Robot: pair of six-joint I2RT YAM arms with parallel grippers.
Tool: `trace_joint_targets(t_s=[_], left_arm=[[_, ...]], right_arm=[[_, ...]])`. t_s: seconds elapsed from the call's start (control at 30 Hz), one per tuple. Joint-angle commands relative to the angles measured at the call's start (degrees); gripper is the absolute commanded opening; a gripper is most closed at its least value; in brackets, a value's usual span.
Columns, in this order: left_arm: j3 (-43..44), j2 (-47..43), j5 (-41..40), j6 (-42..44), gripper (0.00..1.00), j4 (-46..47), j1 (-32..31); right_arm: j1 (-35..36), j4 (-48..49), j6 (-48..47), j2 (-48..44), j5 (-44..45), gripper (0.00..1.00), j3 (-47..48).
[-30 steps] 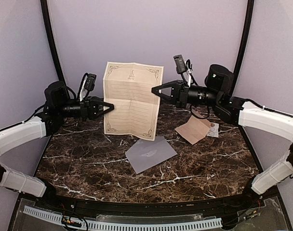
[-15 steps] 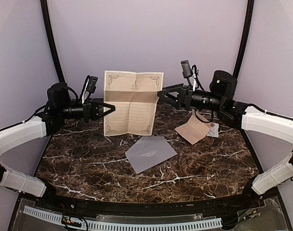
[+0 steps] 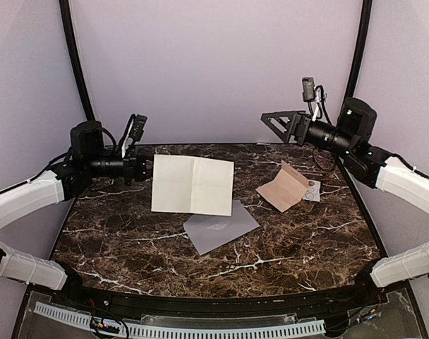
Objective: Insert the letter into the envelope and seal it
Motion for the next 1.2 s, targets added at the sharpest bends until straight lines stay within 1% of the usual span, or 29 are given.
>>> trace_joint_targets(t_s=[0.0,0.07,0.13,0.27,0.37,0.5,0.57,0.63,0.77,0.83,0.9,1.0,1.17], left_arm=[[3.2,0.3,-0.6,5.2,0.0,-5.9,-2.2],[3.7,1.0,-0.7,5.9,0.0,-7.5,-3.0],[4.1,1.8,-0.6,6.1,0.0,-8.2,-3.7],[4.6,3.1,0.8,6.1,0.0,-8.9,-5.1],[5.4,4.7,1.5,6.7,0.0,-10.8,-5.8],[7.1,6.8,2.9,7.7,0.0,-13.6,-6.4],[7.3,7.2,3.5,7.6,0.0,-13.6,-6.7],[7.2,7.4,3.7,7.6,0.0,-13.8,-6.9],[7.7,8.1,3.4,8.1,0.0,-14.7,-7.2],[8.1,8.4,3.3,8.4,0.0,-15.5,-7.3],[8.3,8.5,3.4,8.7,0.0,-16.4,-7.3],[8.4,8.5,3.6,8.7,0.0,-16.5,-7.4],[8.7,8.9,4.6,8.6,0.0,-16.8,-7.5]], right_arm=[[1.3,-12.3,-8.3,3.4,-3.4,0.97,7.4],[3.9,-17.1,-11.1,5.1,-1.0,0.97,9.6],[6.3,-21.1,-13.5,7.1,-1.0,0.93,11.6],[10.6,-28.5,-17.2,12.6,-4.7,0.86,15.7],[12.9,-32.7,-18.9,15.9,-8.1,0.85,18.4],[15.5,-38.3,-21.9,20.1,-11.5,0.82,22.7],[16.3,-41.3,-23.5,22.4,-12.4,0.76,25.0],[16.9,-43.6,-24.6,24.6,-13.8,0.66,26.8],[17.6,-44.6,-26.0,27.7,-16.2,0.49,28.2],[17.7,-45.1,-26.7,28.3,-17.5,0.42,28.7],[17.8,-45.5,-27.1,28.4,-17.9,0.37,28.8],[17.8,-46.5,-27.5,28.5,-18.8,0.33,29.1],[17.8,-47.2,-27.9,29.0,-20.4,0.23,29.3]])
